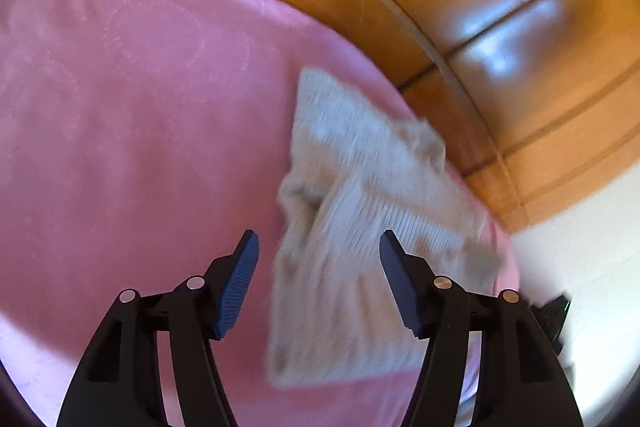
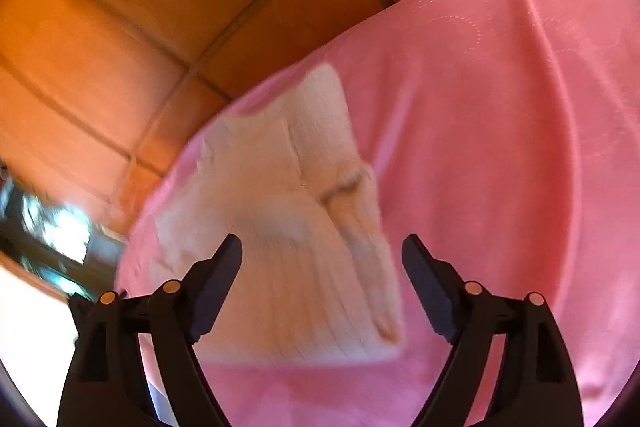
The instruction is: Fold small clothes
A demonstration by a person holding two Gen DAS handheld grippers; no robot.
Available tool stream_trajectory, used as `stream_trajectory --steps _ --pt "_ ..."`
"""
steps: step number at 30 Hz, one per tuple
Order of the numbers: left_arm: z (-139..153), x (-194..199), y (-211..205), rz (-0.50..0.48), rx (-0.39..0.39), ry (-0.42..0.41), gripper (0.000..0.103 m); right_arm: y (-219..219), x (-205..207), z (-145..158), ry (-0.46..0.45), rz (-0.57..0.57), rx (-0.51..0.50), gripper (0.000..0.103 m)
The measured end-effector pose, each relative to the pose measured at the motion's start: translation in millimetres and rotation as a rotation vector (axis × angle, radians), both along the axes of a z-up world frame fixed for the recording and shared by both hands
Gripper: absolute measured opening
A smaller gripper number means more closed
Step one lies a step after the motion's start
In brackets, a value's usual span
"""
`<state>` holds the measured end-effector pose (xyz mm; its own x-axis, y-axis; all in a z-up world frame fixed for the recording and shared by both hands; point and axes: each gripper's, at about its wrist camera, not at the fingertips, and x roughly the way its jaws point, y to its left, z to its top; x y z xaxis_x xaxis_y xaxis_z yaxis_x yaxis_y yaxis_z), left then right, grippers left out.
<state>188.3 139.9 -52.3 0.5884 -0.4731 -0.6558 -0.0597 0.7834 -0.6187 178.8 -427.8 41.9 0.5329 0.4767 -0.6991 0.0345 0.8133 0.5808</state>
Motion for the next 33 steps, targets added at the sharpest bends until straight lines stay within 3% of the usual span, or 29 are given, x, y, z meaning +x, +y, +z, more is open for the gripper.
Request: stream_trajectory --steps 4,9,10,11,13,15,21,26,29,33 --pt "-21 -34 -15 -0.126 0.048 0.011 0.062 20 -16 -18 0.031 0.079 -0.116 0.08" --pt "-29 -49 -42 -0.154 0.168 -0.029 0.062 49 -6 -43 0.039 0.101 -0.201 0.063" --pt "-29 -47 -46 -0.154 0.178 -0.025 0.051 54 -3 -43 0.039 0.091 -0.227 0.053" --pt "-32 -42 -48 -0.147 0.199 -0.001 0.028 56 -2 -42 0.042 0.088 -0.233 0.033" --pt "-33 -38 -47 -0.139 0.19 0.014 0.018 59 -3 -38 0.037 0.098 -0.219 0.021" --pt "-29 -40 -47 -0.131 0.182 0.008 0.015 65 -13 -26 -0.004 0.114 -0.256 0.019" --pt "-8 -71 -40 -0.155 0.17 -0.038 0.012 61 -50 -3 -0.049 0.097 -0.16 0.017" --pt "-2 -106 -27 -0.151 0.13 -0.029 0.011 56 -89 -2 -0.021 0.101 -0.117 0.017" --pt "-9 -135 -21 -0.16 0.118 0.021 0.012 48 -118 -7 0.023 0.107 -0.113 0.017" --pt "-15 -151 -23 -0.133 0.214 0.073 0.015 46 -135 -16 0.071 0.11 -0.151 0.021"
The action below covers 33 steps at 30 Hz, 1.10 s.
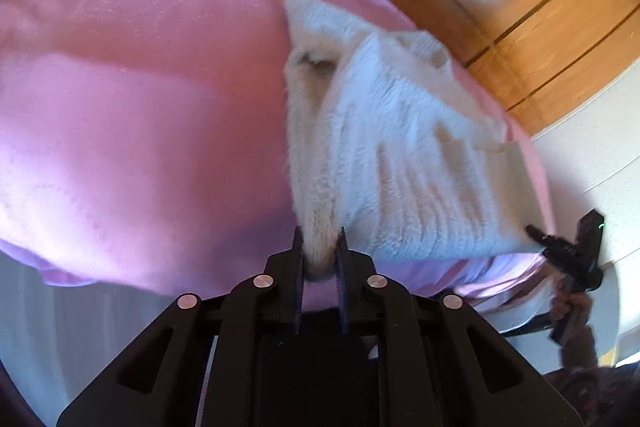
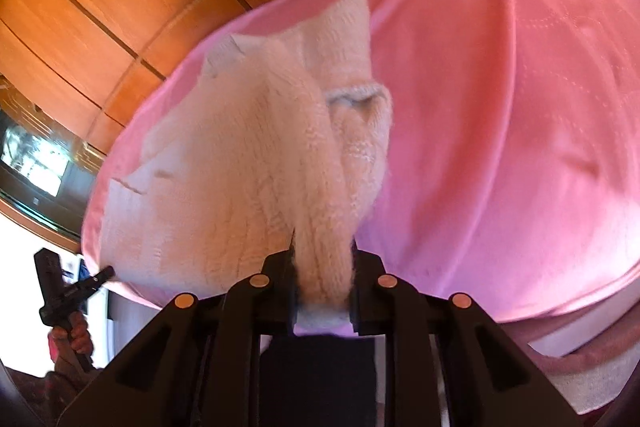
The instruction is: Fold small clothes
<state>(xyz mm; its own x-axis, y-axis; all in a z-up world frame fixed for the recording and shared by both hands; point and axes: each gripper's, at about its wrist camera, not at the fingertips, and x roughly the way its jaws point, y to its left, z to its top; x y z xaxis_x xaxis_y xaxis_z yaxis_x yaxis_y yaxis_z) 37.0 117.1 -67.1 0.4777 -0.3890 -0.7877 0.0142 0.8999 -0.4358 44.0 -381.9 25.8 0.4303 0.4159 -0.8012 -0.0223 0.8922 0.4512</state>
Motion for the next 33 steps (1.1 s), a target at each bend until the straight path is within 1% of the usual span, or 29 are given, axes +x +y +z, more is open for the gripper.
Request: stream_trajectory --steps 1,2,3,4,5,6,7,8,10,11,13,15,17,18,19,20,21,25,29,31,33 --pt "6 1 -2 0.05 0.092 -0.023 0.016 1 2 3 -0.014 -0.024 -0.052 0.029" --pt "11 3 -3 0.063 0.124 -0.049 0.026 2 3 8 -0.037 -0.036 -0.086 0.031" --pt "17 6 -3 0.075 0.131 -0.08 0.03 3 5 16 -0.075 -0.037 -0.113 0.033" --pt "29 9 -3 0.095 0.117 -0.126 0.034 7 8 24 -0.108 -0.029 -0.134 0.04" --pt "36 12 -5 0.082 0.09 -0.16 0.034 10 9 31 -0.136 -0.015 -0.146 0.043" --pt "44 16 -11 0.042 0.057 -0.198 0.034 18 11 39 -0.164 0.011 -0.151 0.043" --pt "48 20 -17 0.015 0.051 -0.22 0.034 28 17 44 -0.186 0.048 -0.145 0.043" --pt "52 27 -32 -0.022 0.073 -0.249 0.034 39 22 46 -0.2 0.077 -0.141 0.043" --pt "50 39 -51 -0.082 0.086 -0.249 0.034 65 32 44 -0.207 0.131 -0.123 0.043" --pt "43 49 -65 -0.126 0.089 -0.234 0.034 82 40 39 -0.203 0.167 -0.119 0.043" --pt "29 60 -79 -0.167 0.117 -0.204 0.034 103 48 31 -0.2 0.221 -0.139 0.043" --pt "10 74 -93 -0.198 0.153 -0.157 0.034 125 64 17 -0.175 0.249 -0.158 0.043" --pt "-5 86 -103 -0.209 0.173 -0.128 0.034 138 74 -1 -0.149 0.272 -0.197 0.04" --pt "-4 88 -108 -0.22 0.179 -0.134 0.03 142 76 -8 -0.138 0.286 -0.222 0.035" --pt "-3 85 -111 -0.234 0.2 -0.159 0.009 144 76 -11 -0.137 0.29 -0.242 0.023" --pt "-2 85 -113 -0.237 0.217 -0.174 0.003 142 74 -10 -0.142 0.294 -0.246 0.009" --pt "2 83 -113 -0.233 0.212 -0.195 0.003 139 72 -6 -0.146 0.292 -0.233 0.005" --pt "20 71 -101 -0.211 0.191 -0.268 0.003 128 60 21 -0.204 0.278 -0.229 0.004" --pt "45 69 -89 -0.166 0.166 -0.352 0.003 127 62 51 -0.283 0.24 -0.217 0.004" --pt "50 75 -92 -0.15 0.181 -0.376 0.003 126 67 59 -0.319 0.219 -0.235 0.004" --pt "49 88 -95 -0.136 0.188 -0.374 0.003 130 79 56 -0.316 0.196 -0.239 0.004"
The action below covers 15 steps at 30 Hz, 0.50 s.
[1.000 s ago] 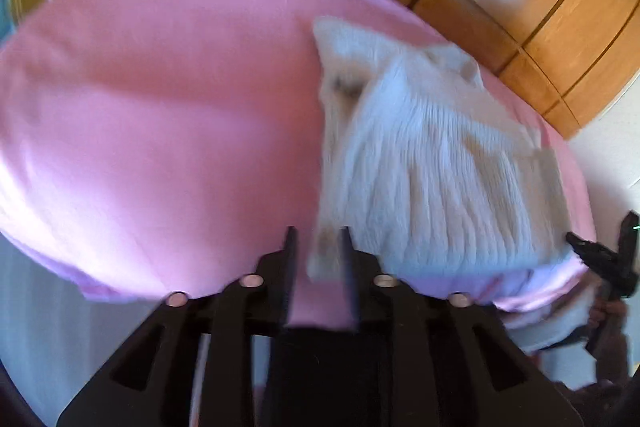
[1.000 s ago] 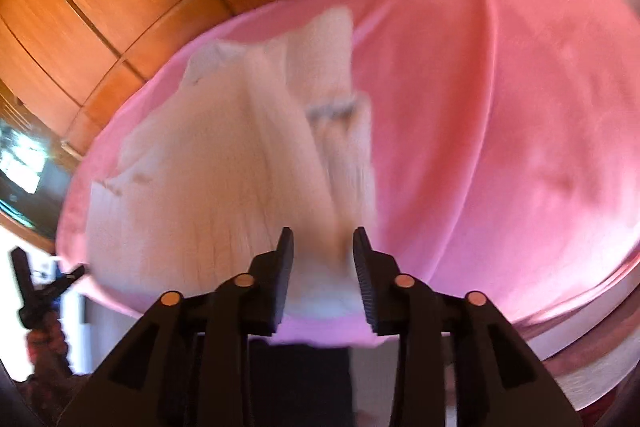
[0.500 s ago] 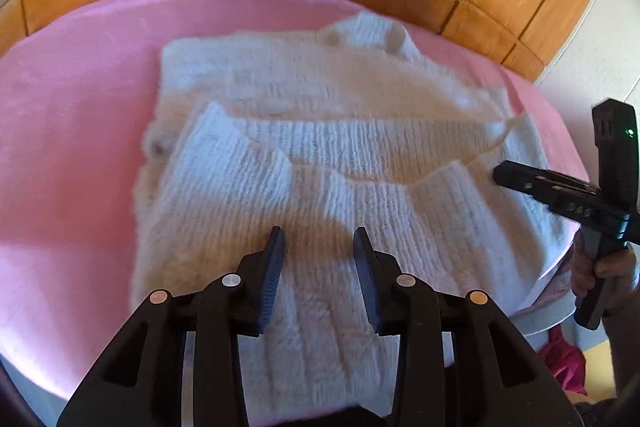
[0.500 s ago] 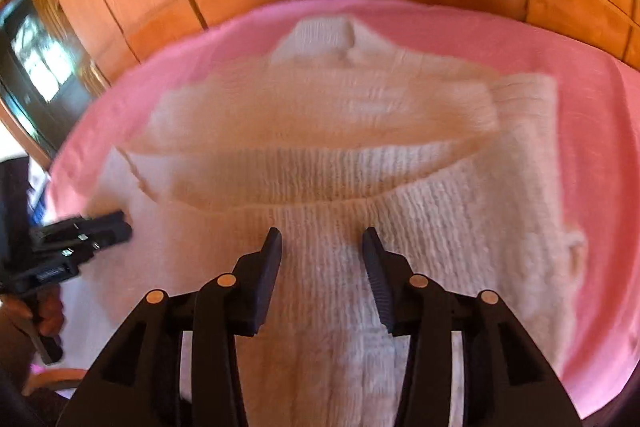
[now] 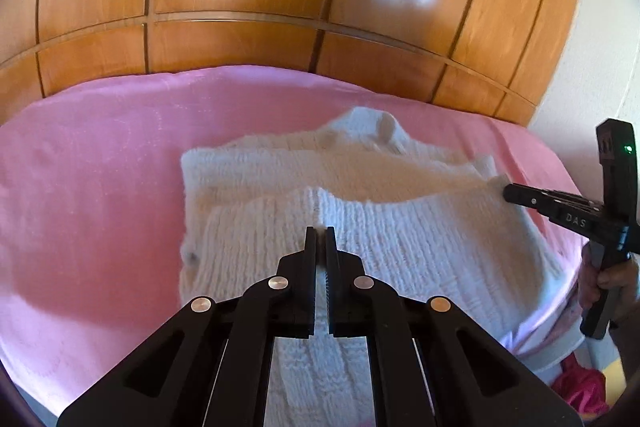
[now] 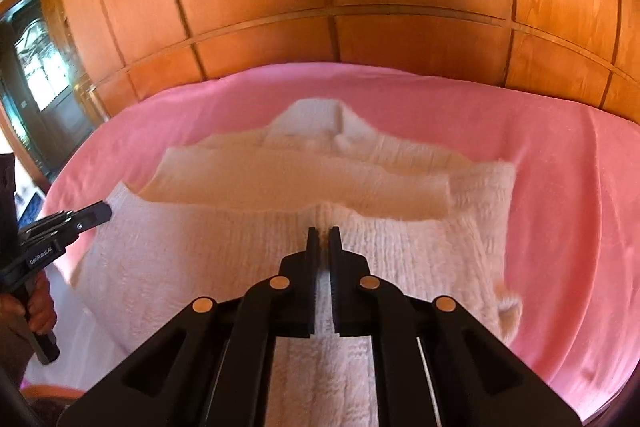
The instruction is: Fold small clothes
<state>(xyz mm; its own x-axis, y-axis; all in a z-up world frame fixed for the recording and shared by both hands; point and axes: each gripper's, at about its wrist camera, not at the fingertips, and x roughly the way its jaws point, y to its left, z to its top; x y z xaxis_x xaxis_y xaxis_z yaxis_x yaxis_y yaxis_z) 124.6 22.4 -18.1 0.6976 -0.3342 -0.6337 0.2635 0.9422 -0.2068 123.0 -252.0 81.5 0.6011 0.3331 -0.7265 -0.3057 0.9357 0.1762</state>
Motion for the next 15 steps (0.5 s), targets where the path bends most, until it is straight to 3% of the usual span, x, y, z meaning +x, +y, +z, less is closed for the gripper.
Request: stream_trajectory --steps 2,4,6,9,12,13,14,15 --pt "-14 19 -8 0.025 0.062 0.017 0.003 2 13 -18 0.015 -0.022 -0.036 0.004" --pt "-45 41 -14 0.044 0.092 0.124 0.003 3 22 -44 0.074 -0.04 -0.05 0.004" --pt "-67 49 -14 0.06 0.101 0.171 0.003 0 25 -64 0.102 -0.057 -0.029 0.005" --pt "-60 44 -15 0.061 0.121 0.16 0.004 -11 22 -64 0.108 -0.077 0.044 0.01" --pt "-47 37 -9 0.05 0.11 0.156 0.02 -19 20 -57 0.128 -0.055 0.101 0.031" --pt "-42 32 -6 0.05 0.113 0.142 0.028 -24 18 -52 0.128 -0.047 0.124 0.048" --pt "-38 28 -4 0.055 0.12 0.126 0.039 -27 16 -47 0.121 -0.047 0.132 0.055" --pt "-33 23 0 0.065 0.13 0.106 0.045 -31 12 -41 0.107 -0.051 0.133 0.055"
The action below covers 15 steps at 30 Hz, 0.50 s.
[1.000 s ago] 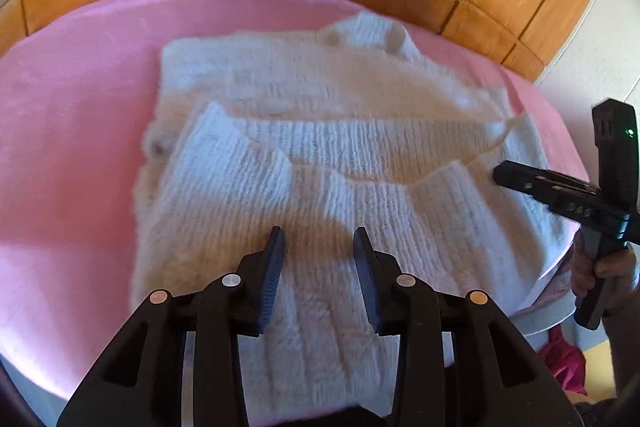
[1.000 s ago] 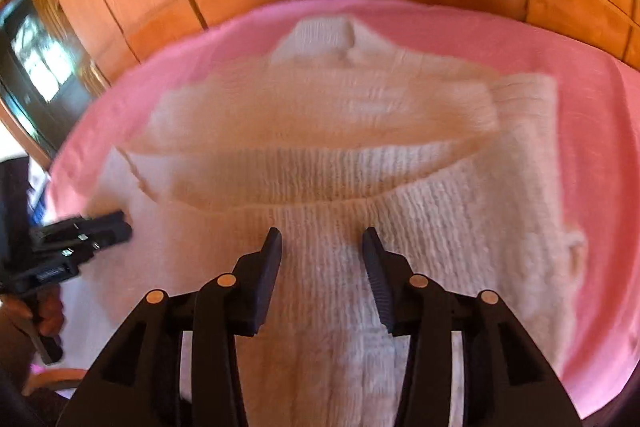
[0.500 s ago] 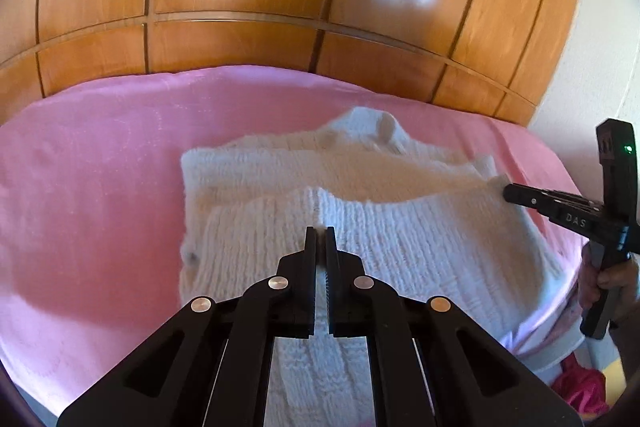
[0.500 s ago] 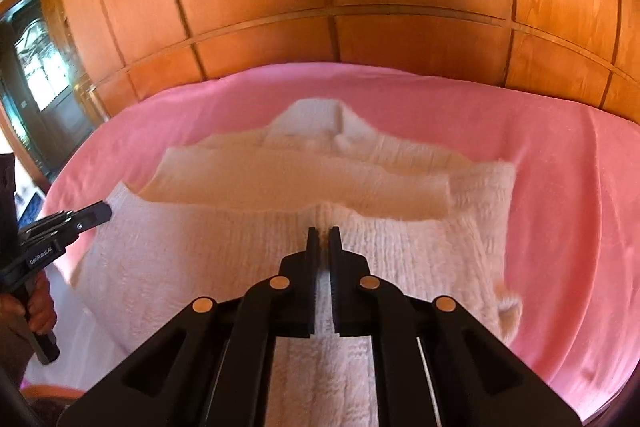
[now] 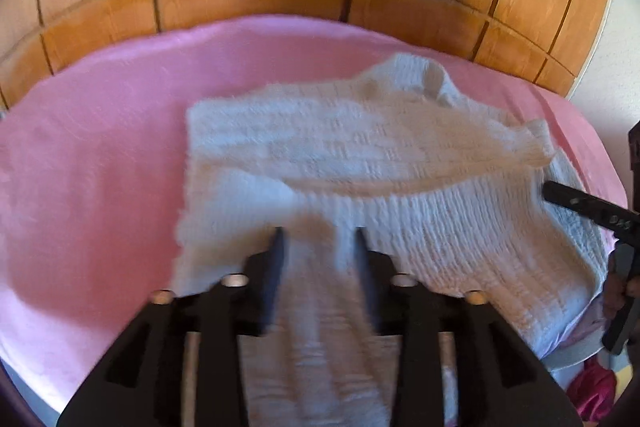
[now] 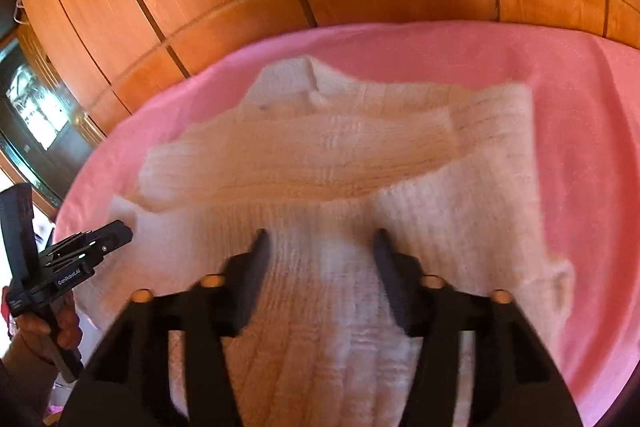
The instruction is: Fold small clothes
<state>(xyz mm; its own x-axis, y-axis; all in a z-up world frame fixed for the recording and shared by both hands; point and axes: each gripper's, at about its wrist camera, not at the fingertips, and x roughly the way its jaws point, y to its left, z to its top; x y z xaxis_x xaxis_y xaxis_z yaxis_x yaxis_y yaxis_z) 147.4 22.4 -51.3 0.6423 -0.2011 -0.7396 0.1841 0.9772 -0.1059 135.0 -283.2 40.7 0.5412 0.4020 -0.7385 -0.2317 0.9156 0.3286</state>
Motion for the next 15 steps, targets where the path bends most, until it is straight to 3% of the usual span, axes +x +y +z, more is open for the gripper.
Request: stream_trajectory --steps 1,3,6,8,9,13,15 --pt "3 -3 4 0.008 0.011 -0.018 0.05 -8 -4 8 -0.018 -0.005 -0.007 0.056" --pt "7 -7 13 0.021 0.041 -0.03 0.05 -20 -8 17 -0.039 -0.026 -0.026 0.059" --pt "9 -9 23 0.026 0.083 -0.04 0.051 -37 -12 26 -0.08 -0.058 -0.112 0.071" --pt "8 -9 31 0.032 0.096 -0.04 0.07 -45 -8 25 -0.077 -0.056 -0.16 0.074" --pt "7 -8 36 0.037 0.09 -0.037 0.07 -46 -4 22 -0.071 -0.047 -0.178 0.075" --pt "1 0 51 0.014 0.016 0.023 0.07 -37 14 8 -0.039 0.0 -0.254 0.075" --pt "-2 3 51 -0.018 -0.013 0.05 0.07 -31 19 0 -0.021 0.028 -0.284 0.064"
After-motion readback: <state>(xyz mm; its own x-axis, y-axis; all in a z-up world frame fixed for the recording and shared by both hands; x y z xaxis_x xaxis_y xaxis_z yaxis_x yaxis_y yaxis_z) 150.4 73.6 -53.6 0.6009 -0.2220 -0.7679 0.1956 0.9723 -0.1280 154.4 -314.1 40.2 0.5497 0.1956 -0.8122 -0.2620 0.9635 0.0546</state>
